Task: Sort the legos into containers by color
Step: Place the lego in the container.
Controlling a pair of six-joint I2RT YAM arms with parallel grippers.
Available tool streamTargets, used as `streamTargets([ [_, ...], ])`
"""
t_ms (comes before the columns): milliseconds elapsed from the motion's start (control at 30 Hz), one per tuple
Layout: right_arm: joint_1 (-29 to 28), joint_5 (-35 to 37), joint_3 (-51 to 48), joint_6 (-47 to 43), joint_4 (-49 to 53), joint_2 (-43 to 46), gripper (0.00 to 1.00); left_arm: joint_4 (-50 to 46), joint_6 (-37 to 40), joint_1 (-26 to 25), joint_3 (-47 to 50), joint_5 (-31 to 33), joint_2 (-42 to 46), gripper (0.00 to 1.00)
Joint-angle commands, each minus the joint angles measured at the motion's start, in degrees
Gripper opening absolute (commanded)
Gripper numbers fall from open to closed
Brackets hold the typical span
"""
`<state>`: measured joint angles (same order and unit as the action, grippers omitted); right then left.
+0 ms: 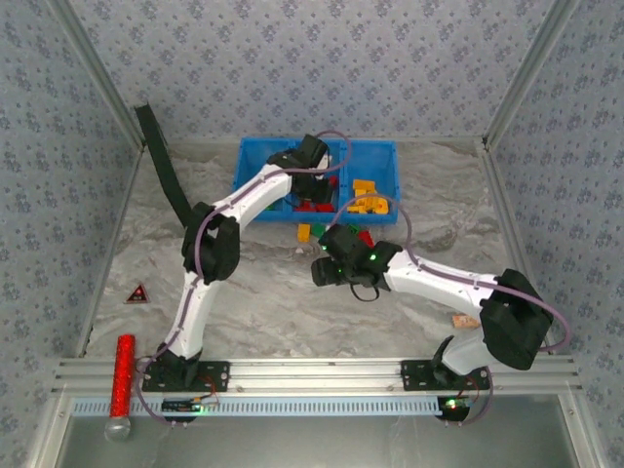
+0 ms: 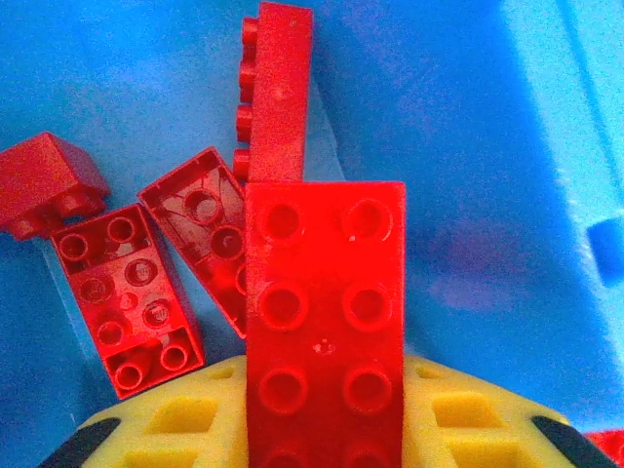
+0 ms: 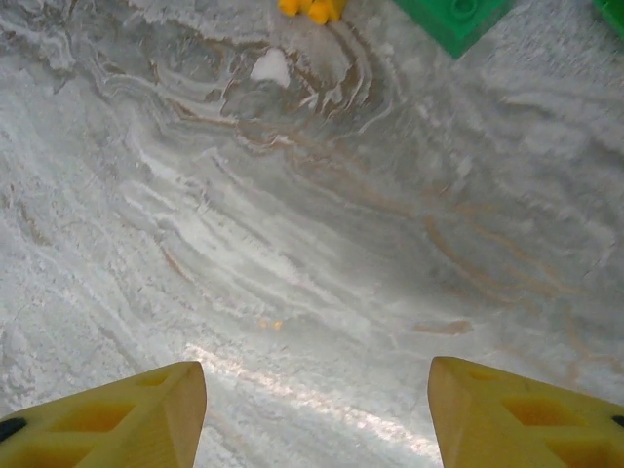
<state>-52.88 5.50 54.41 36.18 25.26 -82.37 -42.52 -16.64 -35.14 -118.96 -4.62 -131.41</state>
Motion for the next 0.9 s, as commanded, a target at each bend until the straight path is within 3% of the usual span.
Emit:
streamTargets([
  [0,-3.1,2.4,-1.5,4.4,0.6,1.3,0.65,-4.6,-1.1,0.3,-3.1,1.1,-2.0,0.2],
  [233,-5.5,1.4,-1.6,2.8,-1.5,0.5,0.66,-4.3,-1.9,0.4,-2.0,1.4,-3.8,0.25],
  [533,-2.9,3.0,4.5,0.7,0.7,-5.4,0.66,-3.3,-1.6,0.5,-0.8,1.8,-0.7,0.51],
  [733,0.8,1.5,10.1,4.3,3.4,-11.1,0.64,-2.3,-0.9,1.3,0.4,1.9,4.3,0.63],
  [867,1.5,0.7,13.1,4.5,2.5,-15.1,0.64,0.9,-1.1,2.2,3.0,2.0,8.6,0.67],
])
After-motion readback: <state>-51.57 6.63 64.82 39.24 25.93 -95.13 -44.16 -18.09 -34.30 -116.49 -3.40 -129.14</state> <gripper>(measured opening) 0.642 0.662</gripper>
